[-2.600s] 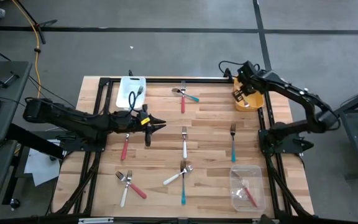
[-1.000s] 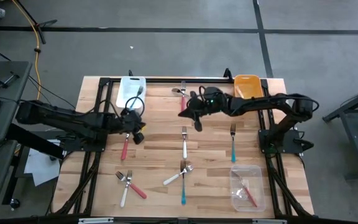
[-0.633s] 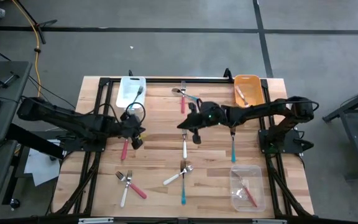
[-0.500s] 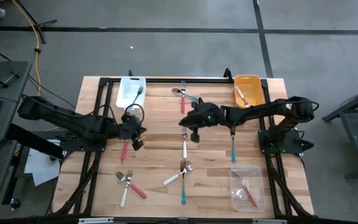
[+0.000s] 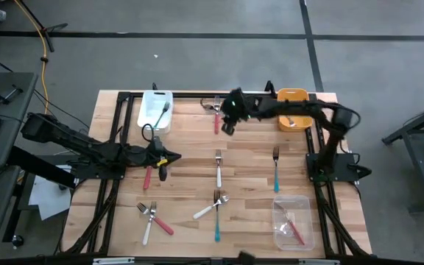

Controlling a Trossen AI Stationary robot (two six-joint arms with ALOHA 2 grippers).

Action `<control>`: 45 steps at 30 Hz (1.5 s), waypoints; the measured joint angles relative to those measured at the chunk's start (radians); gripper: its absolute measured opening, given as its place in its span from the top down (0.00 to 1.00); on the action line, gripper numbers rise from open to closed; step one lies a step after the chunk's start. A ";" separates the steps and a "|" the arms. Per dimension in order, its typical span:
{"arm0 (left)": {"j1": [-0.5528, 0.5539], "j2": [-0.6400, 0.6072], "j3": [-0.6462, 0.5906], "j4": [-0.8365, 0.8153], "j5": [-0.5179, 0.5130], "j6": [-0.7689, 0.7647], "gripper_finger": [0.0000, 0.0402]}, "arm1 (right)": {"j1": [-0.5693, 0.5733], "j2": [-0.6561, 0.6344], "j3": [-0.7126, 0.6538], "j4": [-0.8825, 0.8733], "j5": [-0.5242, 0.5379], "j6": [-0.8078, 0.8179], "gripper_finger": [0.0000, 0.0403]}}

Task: Sort silverware by color (type)
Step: Put the top center blue fork into the white bin

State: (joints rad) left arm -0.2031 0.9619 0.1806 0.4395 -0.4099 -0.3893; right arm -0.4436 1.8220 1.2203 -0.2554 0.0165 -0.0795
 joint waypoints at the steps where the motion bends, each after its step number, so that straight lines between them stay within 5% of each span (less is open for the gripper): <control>1: 0.000 0.000 -0.009 0.016 0.000 0.000 1.00 | -0.027 0.036 0.040 -0.038 -0.004 -0.005 0.70; 14: 0.000 0.000 -0.017 0.023 -0.002 0.007 1.00 | -0.126 0.355 0.388 -0.302 -0.070 -0.089 0.68; 26: -0.001 0.000 -0.017 0.022 -0.001 0.024 1.00 | -0.148 0.395 0.405 -0.354 -0.086 -0.079 0.73; 38: -0.001 0.000 -0.017 0.022 -0.001 0.017 1.00 | -0.151 0.395 0.404 -0.354 -0.116 -0.105 0.96; 45: -0.001 0.000 -0.016 0.022 -0.001 0.017 1.00 | -0.150 0.387 0.401 -0.346 -0.130 -0.121 0.92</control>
State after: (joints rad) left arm -0.2039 0.9623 0.1642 0.4614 -0.4110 -0.3721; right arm -0.5938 2.2092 1.6211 -0.6014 -0.1140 -0.2005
